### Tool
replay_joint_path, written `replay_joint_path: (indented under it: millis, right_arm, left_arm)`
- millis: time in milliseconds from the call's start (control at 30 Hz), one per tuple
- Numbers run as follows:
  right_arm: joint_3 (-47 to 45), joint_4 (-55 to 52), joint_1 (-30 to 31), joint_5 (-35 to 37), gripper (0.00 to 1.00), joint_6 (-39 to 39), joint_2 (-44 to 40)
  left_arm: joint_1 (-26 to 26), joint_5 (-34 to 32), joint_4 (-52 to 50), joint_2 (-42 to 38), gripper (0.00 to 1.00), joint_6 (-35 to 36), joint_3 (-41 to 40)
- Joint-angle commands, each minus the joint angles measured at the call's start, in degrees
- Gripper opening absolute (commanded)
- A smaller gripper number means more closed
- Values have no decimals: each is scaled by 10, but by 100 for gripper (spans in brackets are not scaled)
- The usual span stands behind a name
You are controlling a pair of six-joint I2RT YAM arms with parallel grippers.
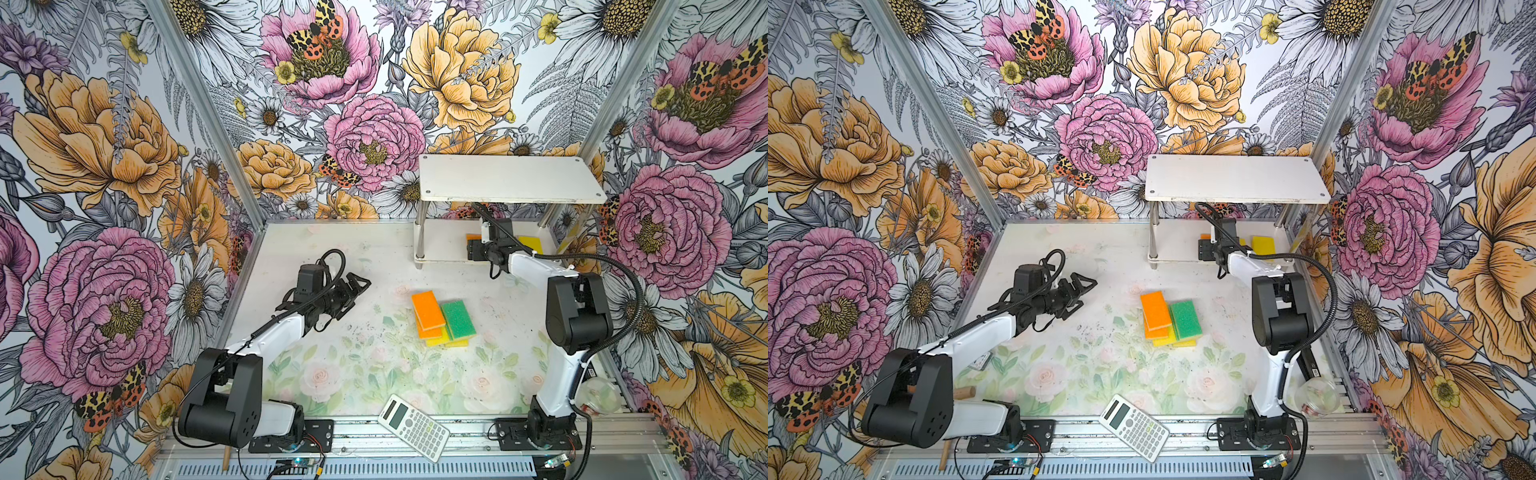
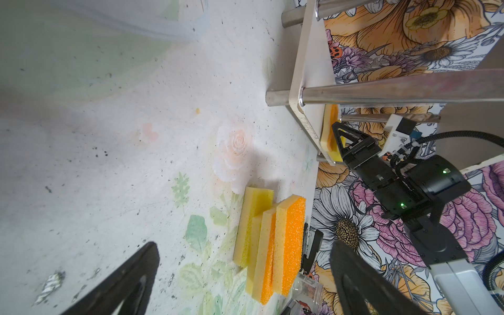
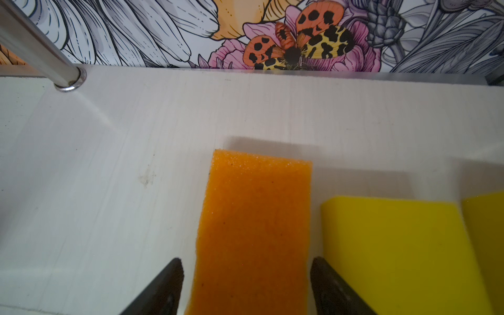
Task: Arrange cleaning sponges on a shelf
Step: Place the cleaning sponge at the shelf.
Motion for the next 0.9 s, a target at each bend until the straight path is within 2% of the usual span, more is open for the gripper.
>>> replay_joint_path:
  millis: [0, 267, 700, 867]
  right_arm:
    - [15, 7, -3, -2, 76, -7, 3]
    - [1, 9, -3, -5, 77, -7, -16]
    - [-52, 13, 0, -25, 80, 1, -94]
    - [-81, -2, -1, -116, 80, 20, -130]
  left_arm:
    - [5, -3, 2, -15, 99, 13, -10]
    - [8, -4, 2, -17, 99, 12, -11]
    - [9, 0, 3, -19, 99, 10, -9]
    - [9, 2, -3, -18, 99, 11, -3]
